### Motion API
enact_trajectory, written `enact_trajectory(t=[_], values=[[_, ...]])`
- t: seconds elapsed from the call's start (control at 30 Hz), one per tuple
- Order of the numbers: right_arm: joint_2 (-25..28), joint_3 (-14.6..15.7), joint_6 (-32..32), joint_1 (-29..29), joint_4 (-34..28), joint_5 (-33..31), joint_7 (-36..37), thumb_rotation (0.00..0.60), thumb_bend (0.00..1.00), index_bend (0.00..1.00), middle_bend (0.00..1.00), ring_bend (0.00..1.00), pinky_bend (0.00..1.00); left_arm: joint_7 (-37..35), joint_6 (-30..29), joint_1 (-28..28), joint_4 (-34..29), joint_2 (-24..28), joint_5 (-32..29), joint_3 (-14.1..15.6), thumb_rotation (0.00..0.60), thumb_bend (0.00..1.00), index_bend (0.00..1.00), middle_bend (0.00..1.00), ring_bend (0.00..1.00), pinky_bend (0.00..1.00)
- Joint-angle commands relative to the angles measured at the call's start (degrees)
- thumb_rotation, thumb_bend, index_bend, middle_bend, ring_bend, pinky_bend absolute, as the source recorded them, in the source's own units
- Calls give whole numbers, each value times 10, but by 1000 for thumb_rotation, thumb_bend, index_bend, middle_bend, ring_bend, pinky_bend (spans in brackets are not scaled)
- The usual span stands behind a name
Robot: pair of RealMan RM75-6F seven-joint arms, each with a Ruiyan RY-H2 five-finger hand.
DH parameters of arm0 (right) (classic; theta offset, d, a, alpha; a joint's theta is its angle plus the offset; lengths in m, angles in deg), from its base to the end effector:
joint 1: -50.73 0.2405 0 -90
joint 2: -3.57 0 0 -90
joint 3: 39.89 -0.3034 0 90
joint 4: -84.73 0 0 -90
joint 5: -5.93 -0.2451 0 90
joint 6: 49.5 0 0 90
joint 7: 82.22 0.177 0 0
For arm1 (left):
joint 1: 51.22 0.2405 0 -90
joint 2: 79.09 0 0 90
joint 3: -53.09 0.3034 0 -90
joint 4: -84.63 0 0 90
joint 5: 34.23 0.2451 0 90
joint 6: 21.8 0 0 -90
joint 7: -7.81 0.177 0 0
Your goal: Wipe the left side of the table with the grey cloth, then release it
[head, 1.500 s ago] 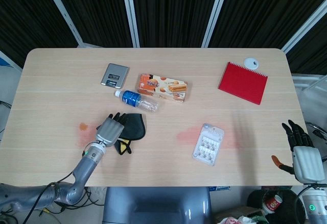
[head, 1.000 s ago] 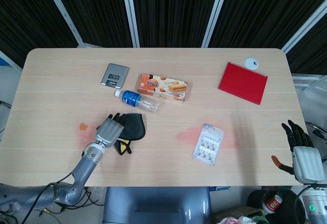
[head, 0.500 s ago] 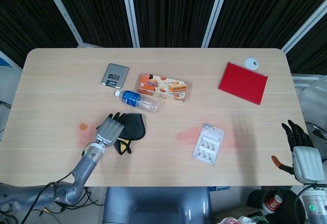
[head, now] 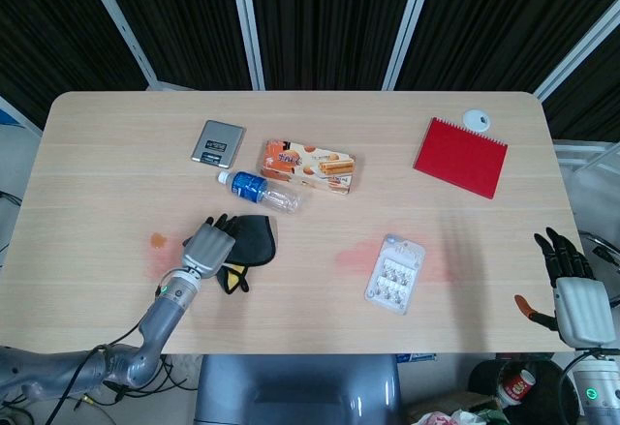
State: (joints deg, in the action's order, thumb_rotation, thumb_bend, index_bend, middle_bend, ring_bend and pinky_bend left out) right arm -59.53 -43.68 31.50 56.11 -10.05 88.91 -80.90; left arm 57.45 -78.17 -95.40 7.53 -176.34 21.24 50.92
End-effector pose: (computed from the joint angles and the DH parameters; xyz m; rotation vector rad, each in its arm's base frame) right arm -0.3680 -0.2267 0.1439 1.3615 -0.9989 0.8947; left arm -0.2072 0.3872 -0.1262 -2.0354 -0.5304 -0.4650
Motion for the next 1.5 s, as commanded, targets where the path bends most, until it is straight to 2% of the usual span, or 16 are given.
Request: enact_trajectory(t=[0.03, 0.13, 0.27, 0.43, 0.7, 0.9, 1.07, 1.5], values=[[0, 0, 0, 0, 0, 0, 0, 600, 128, 0, 0, 0, 136, -7, -2, 2, 10, -5, 6, 1, 600, 258, 277, 190, 172, 363], [0, 0, 0, 0, 0, -1, 0, 600, 130, 0, 0, 0, 136, -19, -8, 5, 22, -10, 20, 2, 600, 357, 389, 333, 305, 481], [0, 0, -1, 0, -1, -2, 1, 600, 131, 0, 0, 0, 136, -32, -16, 8, 35, -15, 37, 4, 600, 435, 526, 513, 459, 612], [1, 0, 0, 0, -2, -2, 0, 600, 132, 0, 0, 0, 136, -49, -20, 12, 45, -14, 56, 6, 600, 454, 608, 597, 536, 663], [1, 0, 0, -1, -2, -1, 1, 600, 135, 0, 0, 0, 137, -68, -25, 21, 37, 2, 81, 13, 600, 488, 658, 651, 584, 698], [2, 0, 2, -1, -3, 1, 2, 600, 136, 0, 0, 0, 136, -87, -40, 35, 17, 36, 131, 41, 600, 528, 706, 704, 631, 734], [1, 2, 4, -2, -4, 4, -1, 600, 135, 0, 0, 0, 136, -103, -36, 50, 32, 47, 142, 58, 600, 533, 717, 714, 638, 738], [-1, -1, -1, 0, -4, -3, -1, 600, 136, 0, 0, 0, 136, -142, -28, 72, 81, 51, 152, 56, 600, 533, 718, 716, 639, 738]])
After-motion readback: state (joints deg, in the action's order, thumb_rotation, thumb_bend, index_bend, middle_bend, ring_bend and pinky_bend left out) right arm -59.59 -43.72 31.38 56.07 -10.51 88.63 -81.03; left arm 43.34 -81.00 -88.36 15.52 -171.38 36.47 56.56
